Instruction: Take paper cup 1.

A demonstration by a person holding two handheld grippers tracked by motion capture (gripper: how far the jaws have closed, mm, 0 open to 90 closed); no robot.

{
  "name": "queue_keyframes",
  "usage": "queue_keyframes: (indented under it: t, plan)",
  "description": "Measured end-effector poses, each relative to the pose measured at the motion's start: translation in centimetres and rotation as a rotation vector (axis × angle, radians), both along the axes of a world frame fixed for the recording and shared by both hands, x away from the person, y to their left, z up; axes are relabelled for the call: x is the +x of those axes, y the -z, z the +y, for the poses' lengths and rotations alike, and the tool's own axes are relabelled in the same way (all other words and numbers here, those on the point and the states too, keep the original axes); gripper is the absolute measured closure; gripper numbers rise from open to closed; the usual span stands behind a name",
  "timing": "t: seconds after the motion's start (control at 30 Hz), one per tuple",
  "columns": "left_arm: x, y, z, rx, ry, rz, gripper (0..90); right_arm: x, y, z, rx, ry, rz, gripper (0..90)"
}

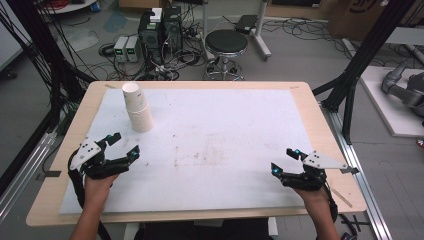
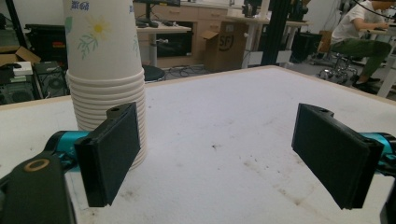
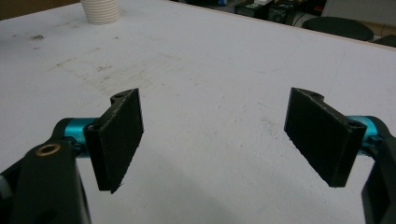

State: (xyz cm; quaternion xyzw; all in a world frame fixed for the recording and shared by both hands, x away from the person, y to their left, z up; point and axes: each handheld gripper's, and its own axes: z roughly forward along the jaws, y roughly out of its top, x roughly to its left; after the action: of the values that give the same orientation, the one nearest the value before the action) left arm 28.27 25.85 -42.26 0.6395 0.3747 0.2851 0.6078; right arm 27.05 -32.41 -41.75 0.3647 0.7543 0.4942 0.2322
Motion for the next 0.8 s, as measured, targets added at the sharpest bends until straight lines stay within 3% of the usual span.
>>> queue_keyframes:
  t: [0.4,0.6,0.8]
  plan:
    - [0.6,-0.1,0.7,-0.018,-0.015,0.006,15.3,0.0,0.2,0.2,0.002,0.008,0.017,20.1]
    - [1.2,-0.1,0.6,-0.006,-0.004,0.018,15.3,0.0,-0.4,0.4,-0.010,0.022,0.001,20.1]
    - [1.3,-0.8,0.9,-0.020,-0.031,0.012,15.3,0.6,-0.7,0.9,0.002,0.006,-0.012,20.1]
